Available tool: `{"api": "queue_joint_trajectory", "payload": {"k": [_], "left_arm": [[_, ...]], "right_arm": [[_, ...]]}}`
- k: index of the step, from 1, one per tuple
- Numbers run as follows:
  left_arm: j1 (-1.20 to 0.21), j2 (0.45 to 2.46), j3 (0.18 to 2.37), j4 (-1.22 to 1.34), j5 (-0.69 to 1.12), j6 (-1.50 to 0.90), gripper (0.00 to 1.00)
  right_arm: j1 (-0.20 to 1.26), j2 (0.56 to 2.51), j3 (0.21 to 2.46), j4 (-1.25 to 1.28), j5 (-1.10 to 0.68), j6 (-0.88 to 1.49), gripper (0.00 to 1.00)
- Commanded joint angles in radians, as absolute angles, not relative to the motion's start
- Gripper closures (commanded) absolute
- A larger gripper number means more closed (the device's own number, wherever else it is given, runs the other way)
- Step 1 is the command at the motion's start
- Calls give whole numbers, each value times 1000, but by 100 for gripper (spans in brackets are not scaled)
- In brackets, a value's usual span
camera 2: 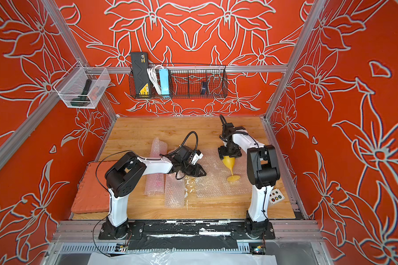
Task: Unpack wine glasses from bubble wrap
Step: Pick up the wine glass from the bubble wrap.
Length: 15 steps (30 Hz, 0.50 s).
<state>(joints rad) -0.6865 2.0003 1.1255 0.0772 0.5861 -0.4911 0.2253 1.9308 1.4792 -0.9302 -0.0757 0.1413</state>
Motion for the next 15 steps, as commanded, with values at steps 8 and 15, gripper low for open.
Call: {"api": "queue_joint_trajectory", "payload": {"k": [8, 15], "left_arm": [[-686, 1990, 1107, 69, 597, -465, 66], [-684, 1973, 1090, 96, 622, -467, 66]], "right_arm": [[225, 1740, 1535, -785, 0, 160, 18], [219, 1612, 1433, -523, 107, 153, 19]]}}
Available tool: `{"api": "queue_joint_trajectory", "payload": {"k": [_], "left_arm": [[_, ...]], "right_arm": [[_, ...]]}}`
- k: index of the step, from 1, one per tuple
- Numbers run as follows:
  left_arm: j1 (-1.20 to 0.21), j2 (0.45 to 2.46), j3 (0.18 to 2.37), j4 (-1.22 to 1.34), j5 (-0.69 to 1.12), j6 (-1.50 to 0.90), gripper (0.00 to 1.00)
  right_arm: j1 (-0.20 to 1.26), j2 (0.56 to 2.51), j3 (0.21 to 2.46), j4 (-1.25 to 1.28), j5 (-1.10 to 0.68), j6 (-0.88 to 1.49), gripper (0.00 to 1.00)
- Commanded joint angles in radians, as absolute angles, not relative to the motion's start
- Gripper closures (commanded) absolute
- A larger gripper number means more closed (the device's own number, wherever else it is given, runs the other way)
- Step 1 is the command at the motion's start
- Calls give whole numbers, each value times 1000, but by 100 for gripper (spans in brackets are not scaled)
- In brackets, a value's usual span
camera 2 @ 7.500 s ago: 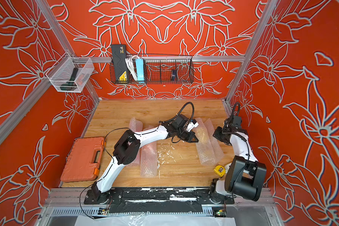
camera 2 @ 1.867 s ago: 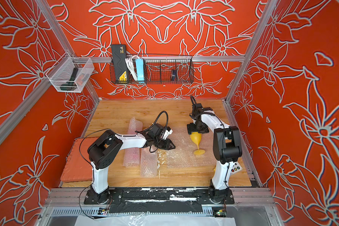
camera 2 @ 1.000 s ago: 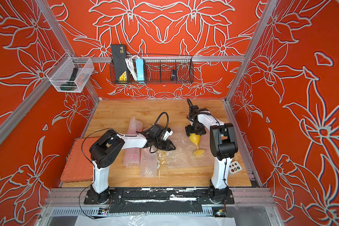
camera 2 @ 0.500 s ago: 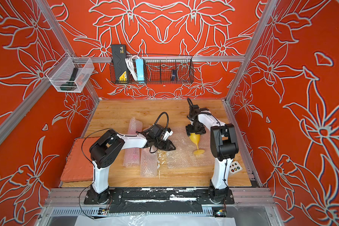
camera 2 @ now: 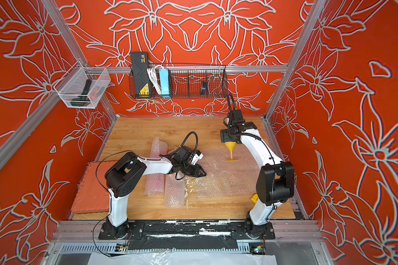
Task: Unpack wine glasses from bubble wrap
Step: Pick up the wine glass from the bubble wrap.
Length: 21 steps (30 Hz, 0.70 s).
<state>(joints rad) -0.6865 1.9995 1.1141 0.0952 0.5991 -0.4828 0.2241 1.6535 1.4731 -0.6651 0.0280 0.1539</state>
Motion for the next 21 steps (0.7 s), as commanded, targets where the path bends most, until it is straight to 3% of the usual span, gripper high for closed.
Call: {"api": "queue_joint_trajectory", "payload": {"k": [1, 9, 21], "left_arm": [[-685, 1969, 1086, 101, 624, -470, 66], [-684, 1959, 1085, 94, 620, -470, 66], [-684, 1931, 1066, 93, 617, -464, 66]], "right_arm": [[218, 1598, 1414, -460, 127, 139, 19], [164, 1583, 1314, -108, 168, 140, 19], [88, 1822, 1333, 360, 290, 88, 22]]}}
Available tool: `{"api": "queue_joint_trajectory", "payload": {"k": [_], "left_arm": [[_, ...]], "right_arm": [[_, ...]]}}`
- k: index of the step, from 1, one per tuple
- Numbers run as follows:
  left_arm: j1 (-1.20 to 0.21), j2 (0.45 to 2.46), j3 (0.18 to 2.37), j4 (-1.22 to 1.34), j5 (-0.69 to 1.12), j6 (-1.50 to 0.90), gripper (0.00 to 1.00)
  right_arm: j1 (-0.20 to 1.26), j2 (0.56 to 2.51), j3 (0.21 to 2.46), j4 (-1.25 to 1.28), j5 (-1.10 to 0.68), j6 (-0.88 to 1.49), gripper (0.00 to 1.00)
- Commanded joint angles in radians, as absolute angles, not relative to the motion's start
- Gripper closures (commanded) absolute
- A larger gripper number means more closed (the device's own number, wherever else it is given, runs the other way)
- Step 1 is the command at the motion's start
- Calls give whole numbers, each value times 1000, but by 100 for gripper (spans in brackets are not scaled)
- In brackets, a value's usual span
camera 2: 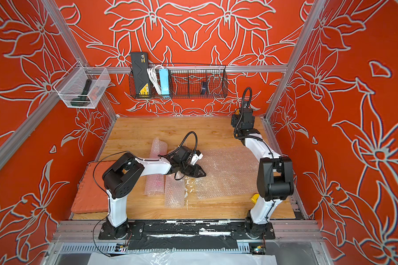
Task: Unpack wine glasses from bubble wrap
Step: Pick up the wine glass from the bubble wrap, then place the wine glass at the corner of the board.
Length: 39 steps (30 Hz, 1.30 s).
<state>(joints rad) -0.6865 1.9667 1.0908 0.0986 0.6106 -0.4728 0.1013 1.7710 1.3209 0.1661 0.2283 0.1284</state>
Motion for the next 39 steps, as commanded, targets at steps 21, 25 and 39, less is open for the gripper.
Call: {"api": "queue_joint_trajectory", "payload": {"k": [21, 25, 39], "left_arm": [[-692, 1940, 1037, 145, 658, -457, 66], [-690, 1937, 1048, 124, 646, -442, 66], [-692, 1930, 1064, 112, 635, -433, 66]], "right_arm": [[-82, 2308, 1784, 456, 308, 144, 24], [-108, 2378, 1873, 420, 314, 161, 24], [-130, 2410, 1851, 414, 318, 192, 24]]}}
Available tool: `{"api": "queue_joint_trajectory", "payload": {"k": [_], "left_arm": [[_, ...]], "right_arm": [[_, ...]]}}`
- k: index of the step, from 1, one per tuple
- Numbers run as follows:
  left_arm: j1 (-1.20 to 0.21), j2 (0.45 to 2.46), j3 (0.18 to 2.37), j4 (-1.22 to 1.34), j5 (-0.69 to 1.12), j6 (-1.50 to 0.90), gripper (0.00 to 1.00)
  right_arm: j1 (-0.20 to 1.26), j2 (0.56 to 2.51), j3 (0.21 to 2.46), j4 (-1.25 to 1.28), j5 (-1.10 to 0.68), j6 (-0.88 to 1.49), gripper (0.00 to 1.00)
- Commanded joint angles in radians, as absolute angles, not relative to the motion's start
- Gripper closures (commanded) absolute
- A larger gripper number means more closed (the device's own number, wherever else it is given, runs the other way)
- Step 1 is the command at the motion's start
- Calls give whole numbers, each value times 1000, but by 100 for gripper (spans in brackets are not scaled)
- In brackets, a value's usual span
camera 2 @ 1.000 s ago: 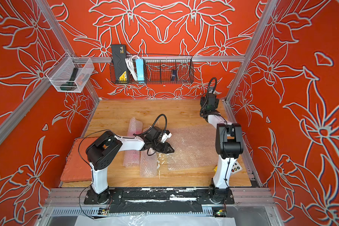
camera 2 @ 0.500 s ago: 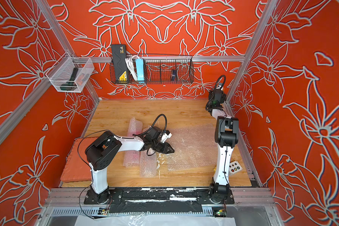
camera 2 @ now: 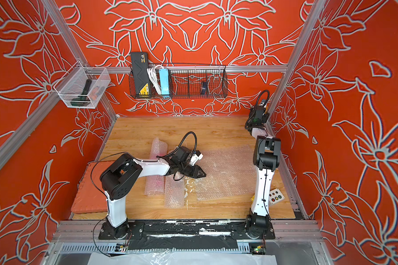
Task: Unpack wine glasses from bubble wrap
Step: Place the wine glass at the corner of the board.
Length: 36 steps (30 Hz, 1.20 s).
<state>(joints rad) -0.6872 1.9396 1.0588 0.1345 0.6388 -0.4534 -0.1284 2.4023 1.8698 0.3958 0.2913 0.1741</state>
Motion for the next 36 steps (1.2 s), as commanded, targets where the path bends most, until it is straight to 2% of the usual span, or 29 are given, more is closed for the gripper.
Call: {"api": "queue_joint_trajectory", "payload": {"k": [1, 8, 10, 14, 27, 36], "left_arm": [[-692, 1929, 1062, 115, 635, -433, 66], [-691, 1902, 1039, 112, 619, -428, 66], [-692, 1896, 1034, 113, 616, -427, 66], [-695, 1887, 1032, 101, 591, -426, 66], [-701, 1841, 1004, 103, 573, -418, 66], [-701, 1795, 994, 106, 561, -420, 66]], "right_arm": [[-130, 2407, 1838, 418, 316, 193, 23], [-130, 2375, 1782, 394, 306, 238, 15], [-131, 2362, 1767, 376, 320, 258, 3], [-130, 2337, 1769, 301, 309, 270, 3], [-130, 2216, 1649, 316, 277, 283, 3], [-130, 2048, 1508, 217, 239, 348, 2]]}}
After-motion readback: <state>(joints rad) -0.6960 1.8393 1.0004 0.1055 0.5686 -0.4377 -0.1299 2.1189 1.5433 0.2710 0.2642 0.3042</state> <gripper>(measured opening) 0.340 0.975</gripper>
